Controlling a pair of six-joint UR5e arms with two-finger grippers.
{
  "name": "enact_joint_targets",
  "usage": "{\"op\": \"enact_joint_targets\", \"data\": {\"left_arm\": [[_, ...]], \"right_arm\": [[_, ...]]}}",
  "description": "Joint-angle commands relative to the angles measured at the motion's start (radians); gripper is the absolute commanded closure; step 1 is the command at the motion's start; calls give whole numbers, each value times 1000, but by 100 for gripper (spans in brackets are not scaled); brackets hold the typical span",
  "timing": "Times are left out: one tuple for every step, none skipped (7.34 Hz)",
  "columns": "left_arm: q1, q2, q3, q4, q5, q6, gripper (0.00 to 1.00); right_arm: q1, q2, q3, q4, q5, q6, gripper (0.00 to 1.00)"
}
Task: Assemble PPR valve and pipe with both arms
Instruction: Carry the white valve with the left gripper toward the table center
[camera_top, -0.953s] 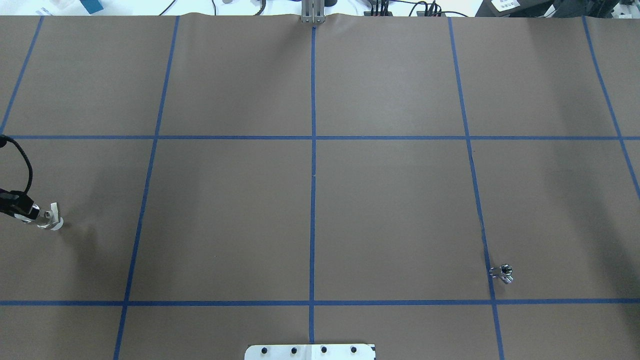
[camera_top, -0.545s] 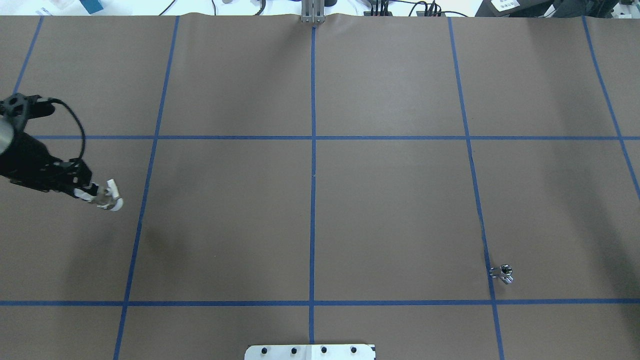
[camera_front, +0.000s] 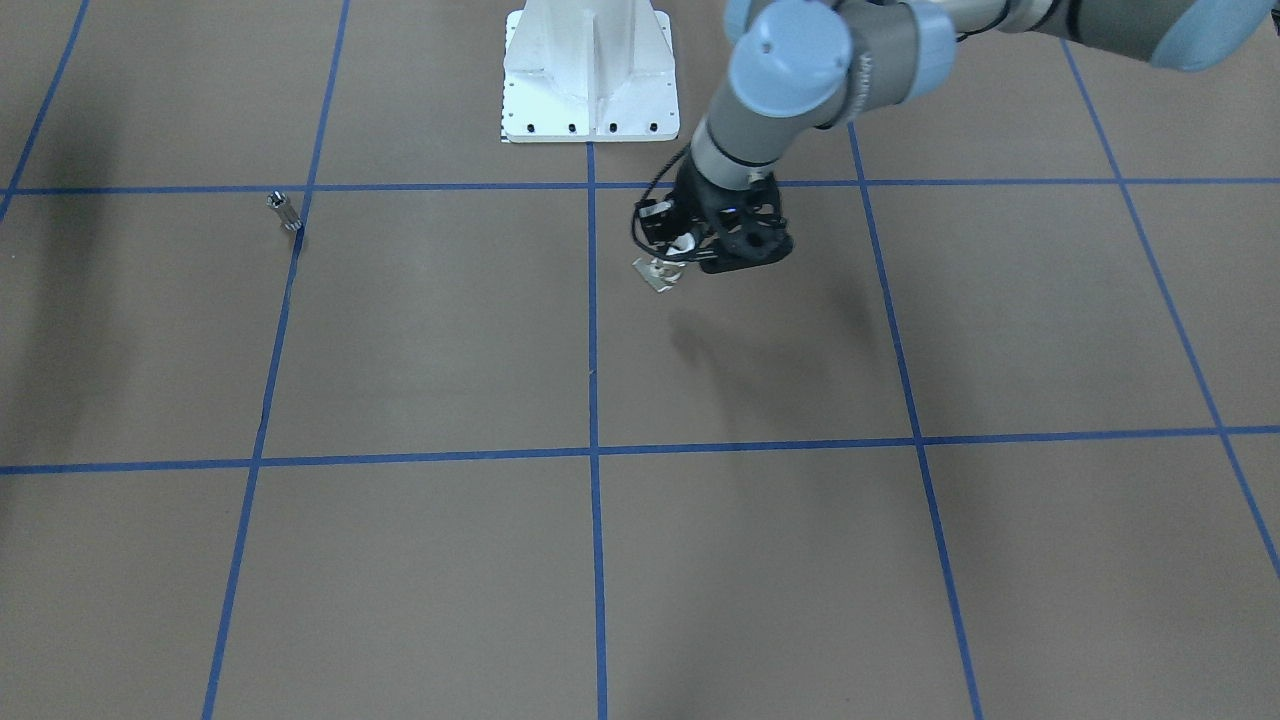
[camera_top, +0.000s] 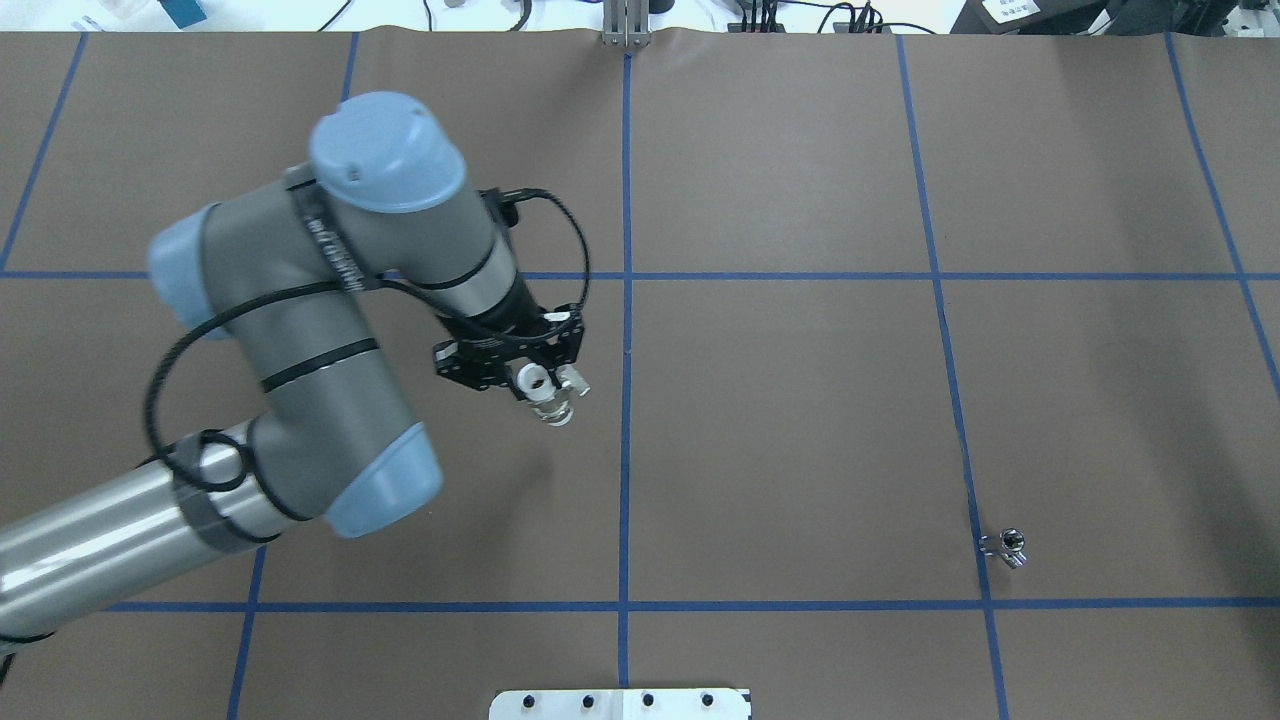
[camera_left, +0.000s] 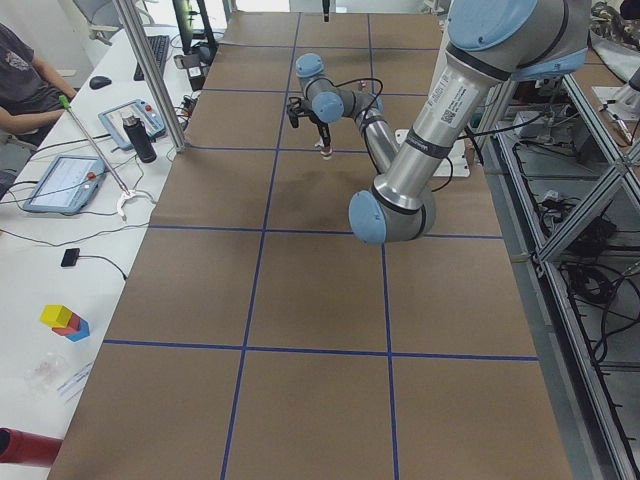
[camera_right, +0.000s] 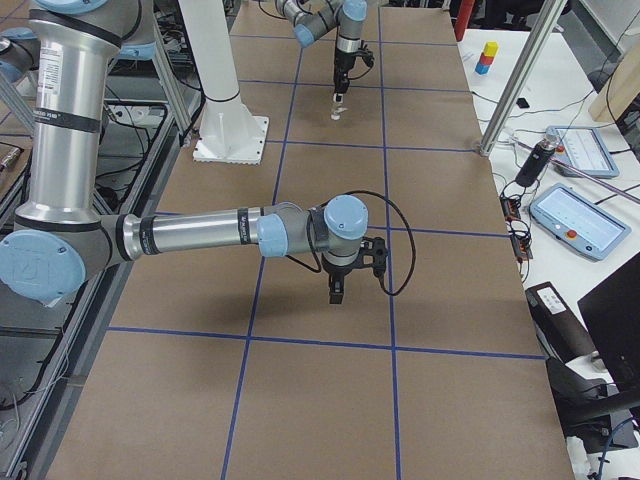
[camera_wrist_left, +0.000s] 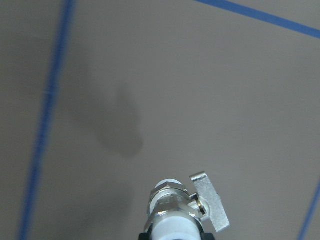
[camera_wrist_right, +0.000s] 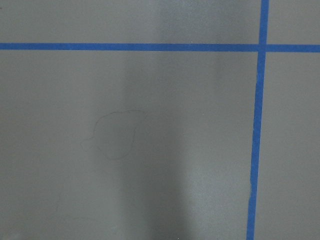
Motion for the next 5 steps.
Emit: {"op": "enact_joint_targets", "data": {"left_arm": [[26,-161,188,-2,113,-2,100],[28,-169,213,-11,120,30,100],[28,-170,227,-12,122,44,100],[30,-170,230,-12,128,50,100],[39,-173,242,-12,160,58,100]], "right_arm": [[0,0,0,2,0,1,1],[0,0,1,2,-1,1,1],[0,0,3,2,-1,1,1],[0,0,3,3,-1,1,1],[0,1,3,3,-3,1,1]]}}
